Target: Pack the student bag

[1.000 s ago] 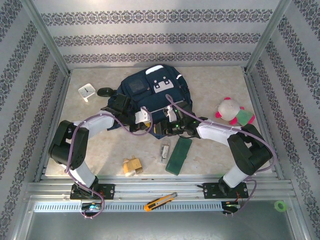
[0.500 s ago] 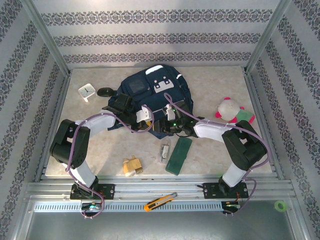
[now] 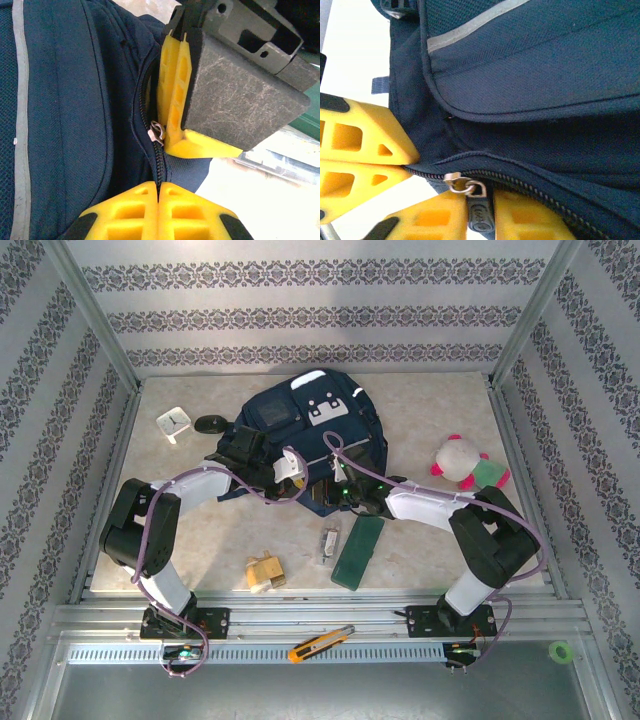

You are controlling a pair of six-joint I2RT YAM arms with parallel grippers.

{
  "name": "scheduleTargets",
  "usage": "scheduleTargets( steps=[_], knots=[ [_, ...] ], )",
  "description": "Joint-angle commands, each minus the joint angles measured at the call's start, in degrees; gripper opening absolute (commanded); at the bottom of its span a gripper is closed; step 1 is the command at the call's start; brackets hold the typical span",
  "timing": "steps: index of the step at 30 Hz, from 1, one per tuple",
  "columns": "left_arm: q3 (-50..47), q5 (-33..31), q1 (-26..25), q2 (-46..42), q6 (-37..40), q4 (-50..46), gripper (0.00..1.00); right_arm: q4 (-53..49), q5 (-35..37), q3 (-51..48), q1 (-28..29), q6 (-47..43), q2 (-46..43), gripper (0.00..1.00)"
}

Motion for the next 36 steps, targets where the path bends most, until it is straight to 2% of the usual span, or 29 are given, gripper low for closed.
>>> scheduleTargets(
  steps=[1, 4, 7, 12, 17, 24, 32, 34, 36],
  knots=[
    [-0.36, 1.07, -0.97, -1.13, -0.47, 2.06, 0.0, -1.1, 4.41, 0.04, -0.26, -0.74, -2.7, 0.11],
    [-0.23, -0.34, -0.92, -1.27, -0.05, 1.56, 0.0, -1.64, 5.74, -0.64, -0.54, -0.42, -3.78, 0.04],
    [-0.32, -1.13, -0.92, -1.45, 0.11, 1.28, 0.0, -3.2, 8.33, -1.02, -0.88, 0.54, -4.4, 0.02],
    [-0.14, -3.53, -0.95, -1.91, 1.39, -0.36, 0.0, -8.96, 14.18, -0.63, -1.06, 1.02, -5.66, 0.01],
    [-0.05, -6.53, -0.93, -2.41, 3.2, -2.67, 0.0, -14.6, 16.77, -0.31, -2.47, -0.85, -7.3, 0.01],
    [-0.42, -9.34, -0.37, -3.45, 3.93, -3.73, 0.0, -14.92, 11.06, -3.93, -8.16, -2.23, -8.9, 0.01],
    [-0.3, -13.4, 1.78, -5.06, 6.07, -7.35, 0.0, -18.31, 9.08, -6.08, -14.58, -5.93, -12.46, 0.02],
    [-0.49, -14.9, 2.37, -5.86, 6.84, -8.41, 0.0, -17.4, 6.17, -6.12, -15.07, -7.68, -12.24, 0.02],
    [-0.98, -16.41, 2.95, -6.73, 7.17, -8.92, 0.0, -14.21, -0.24, -6.46, -14.9, -8.49, -11.71, 0.04]
  ],
)
